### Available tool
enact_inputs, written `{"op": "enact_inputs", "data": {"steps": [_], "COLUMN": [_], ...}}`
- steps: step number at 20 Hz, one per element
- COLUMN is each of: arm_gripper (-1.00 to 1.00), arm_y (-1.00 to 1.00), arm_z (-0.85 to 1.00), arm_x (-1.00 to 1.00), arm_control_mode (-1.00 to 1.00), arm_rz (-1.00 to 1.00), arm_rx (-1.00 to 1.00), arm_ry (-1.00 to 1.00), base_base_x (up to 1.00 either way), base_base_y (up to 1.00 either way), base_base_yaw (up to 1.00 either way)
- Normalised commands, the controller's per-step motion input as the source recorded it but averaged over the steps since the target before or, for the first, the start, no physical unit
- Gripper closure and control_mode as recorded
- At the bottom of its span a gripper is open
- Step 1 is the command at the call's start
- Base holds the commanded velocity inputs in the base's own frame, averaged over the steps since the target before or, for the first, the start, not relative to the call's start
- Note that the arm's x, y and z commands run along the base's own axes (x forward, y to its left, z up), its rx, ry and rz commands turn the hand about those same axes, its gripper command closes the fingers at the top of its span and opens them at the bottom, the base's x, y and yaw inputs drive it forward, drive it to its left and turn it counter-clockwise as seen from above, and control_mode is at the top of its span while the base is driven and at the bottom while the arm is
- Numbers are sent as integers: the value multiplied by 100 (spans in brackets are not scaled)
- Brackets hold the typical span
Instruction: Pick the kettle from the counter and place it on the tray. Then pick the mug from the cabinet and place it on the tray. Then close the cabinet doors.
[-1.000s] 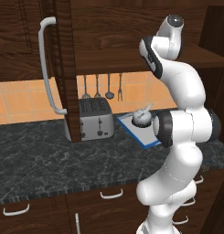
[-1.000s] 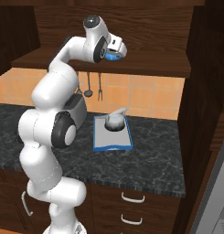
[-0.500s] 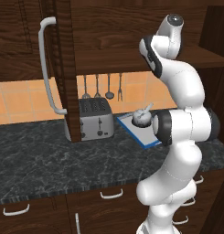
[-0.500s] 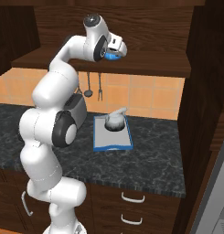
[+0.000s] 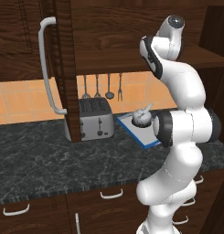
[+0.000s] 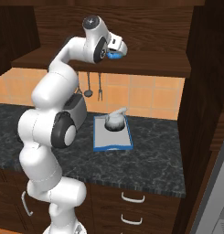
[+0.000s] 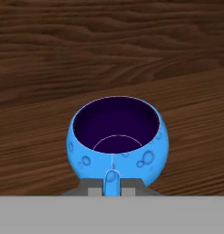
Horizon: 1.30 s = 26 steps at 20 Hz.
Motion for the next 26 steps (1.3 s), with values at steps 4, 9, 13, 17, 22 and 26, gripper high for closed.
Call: {"op": "enact_inputs", "data": {"steps": [4,9,13,17,22,26], "arm_gripper": [100,100,100,100,100,100], "arm_y": [0,-1,-10,-16,-26,-24], "arm_z": [-6,0,0,0,1,2], "arm_x": [0,-23,-82,-100,-100,-100], "arm_control_mode": [-100,-100,-100,-100,-100,-100], "arm_rz": [-3,-1,0,5,25,33], "arm_rx": [0,0,0,-2,-11,-14], "arm_ry": [-6,-3,0,0,0,0], "base_base_x": [0,0,0,0,0,0], "base_base_y": [0,0,0,0,0,0], "base_base_yaw": [0,0,0,0,0,0]}}
